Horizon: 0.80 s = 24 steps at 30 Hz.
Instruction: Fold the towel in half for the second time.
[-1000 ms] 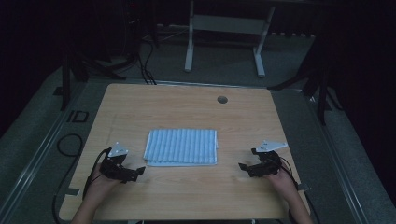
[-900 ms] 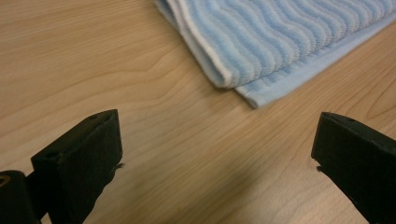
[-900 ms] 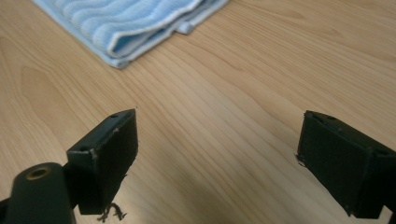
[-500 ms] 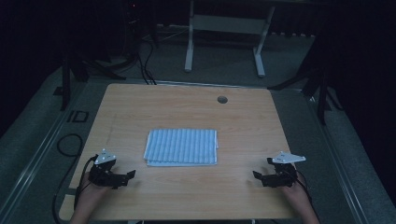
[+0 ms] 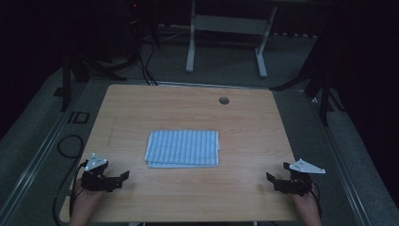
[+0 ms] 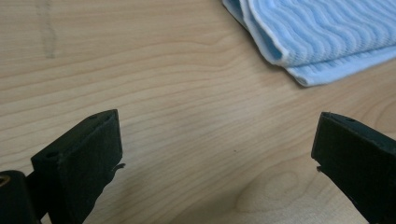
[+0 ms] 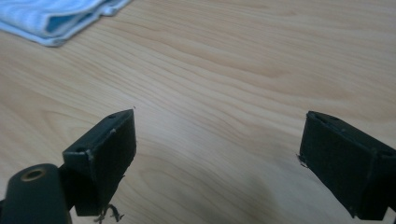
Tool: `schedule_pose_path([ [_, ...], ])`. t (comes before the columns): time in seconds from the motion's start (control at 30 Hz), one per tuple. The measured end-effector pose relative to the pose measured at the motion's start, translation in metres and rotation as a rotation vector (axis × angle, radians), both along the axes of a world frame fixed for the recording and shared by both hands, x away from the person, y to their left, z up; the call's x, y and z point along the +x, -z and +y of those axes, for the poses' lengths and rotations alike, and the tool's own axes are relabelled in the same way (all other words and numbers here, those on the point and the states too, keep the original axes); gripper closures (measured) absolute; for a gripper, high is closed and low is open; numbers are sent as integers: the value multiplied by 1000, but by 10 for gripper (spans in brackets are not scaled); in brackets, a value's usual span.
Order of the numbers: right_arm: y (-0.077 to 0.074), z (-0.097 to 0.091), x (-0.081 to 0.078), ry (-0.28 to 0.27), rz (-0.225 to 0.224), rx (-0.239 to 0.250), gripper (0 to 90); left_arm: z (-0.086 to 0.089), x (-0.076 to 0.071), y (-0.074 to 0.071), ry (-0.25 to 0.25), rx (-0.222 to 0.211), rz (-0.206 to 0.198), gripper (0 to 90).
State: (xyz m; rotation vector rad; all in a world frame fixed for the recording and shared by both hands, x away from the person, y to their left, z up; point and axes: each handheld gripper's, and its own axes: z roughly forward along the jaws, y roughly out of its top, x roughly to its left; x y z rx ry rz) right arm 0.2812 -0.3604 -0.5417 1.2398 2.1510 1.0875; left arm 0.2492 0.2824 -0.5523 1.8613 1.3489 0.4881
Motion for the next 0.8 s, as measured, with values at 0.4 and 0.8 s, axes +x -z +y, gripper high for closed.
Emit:
schedule_pose_path([
  [0.4,11,-14,3,177,-28,-42,103,3,-5,-3,-81,8,-72,17],
  [0.8,11,-14,4,192,-53,-18,104,4,-6,-2,-88,9,-78,17],
])
